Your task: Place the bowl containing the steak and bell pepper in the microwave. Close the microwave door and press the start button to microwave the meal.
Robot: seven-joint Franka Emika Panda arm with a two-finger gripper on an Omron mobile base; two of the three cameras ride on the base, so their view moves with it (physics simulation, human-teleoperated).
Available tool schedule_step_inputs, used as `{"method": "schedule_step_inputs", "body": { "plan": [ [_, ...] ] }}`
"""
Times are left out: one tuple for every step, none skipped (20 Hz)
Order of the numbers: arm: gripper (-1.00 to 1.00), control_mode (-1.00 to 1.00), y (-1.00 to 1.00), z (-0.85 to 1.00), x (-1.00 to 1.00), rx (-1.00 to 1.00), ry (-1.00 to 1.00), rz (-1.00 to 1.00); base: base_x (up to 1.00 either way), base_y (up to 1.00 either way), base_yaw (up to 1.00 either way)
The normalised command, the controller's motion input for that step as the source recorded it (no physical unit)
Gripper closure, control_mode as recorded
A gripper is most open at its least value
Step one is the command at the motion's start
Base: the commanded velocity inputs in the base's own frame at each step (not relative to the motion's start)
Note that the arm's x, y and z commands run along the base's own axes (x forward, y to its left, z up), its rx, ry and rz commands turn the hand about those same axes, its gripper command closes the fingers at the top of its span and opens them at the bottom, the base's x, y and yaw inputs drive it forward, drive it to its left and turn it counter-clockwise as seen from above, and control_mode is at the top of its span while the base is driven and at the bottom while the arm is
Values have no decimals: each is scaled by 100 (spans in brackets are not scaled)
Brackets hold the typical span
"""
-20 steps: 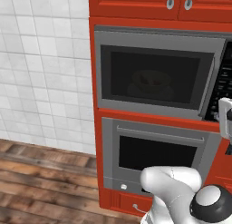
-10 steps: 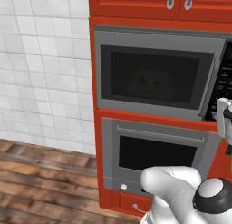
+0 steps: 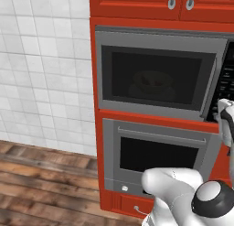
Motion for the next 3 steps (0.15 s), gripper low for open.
{"method": "schedule_step_inputs", "body": {
  "plan": [
    [100, -100, -11, -2, 49, 0, 0, -18, 0, 0, 0],
    [100, -100, -17, -1, 53, 0, 0, -20, 0, 0, 0],
    [100, -100, -26, 0, 55, 0, 3, -22, 0, 0, 0]
  ]
}}
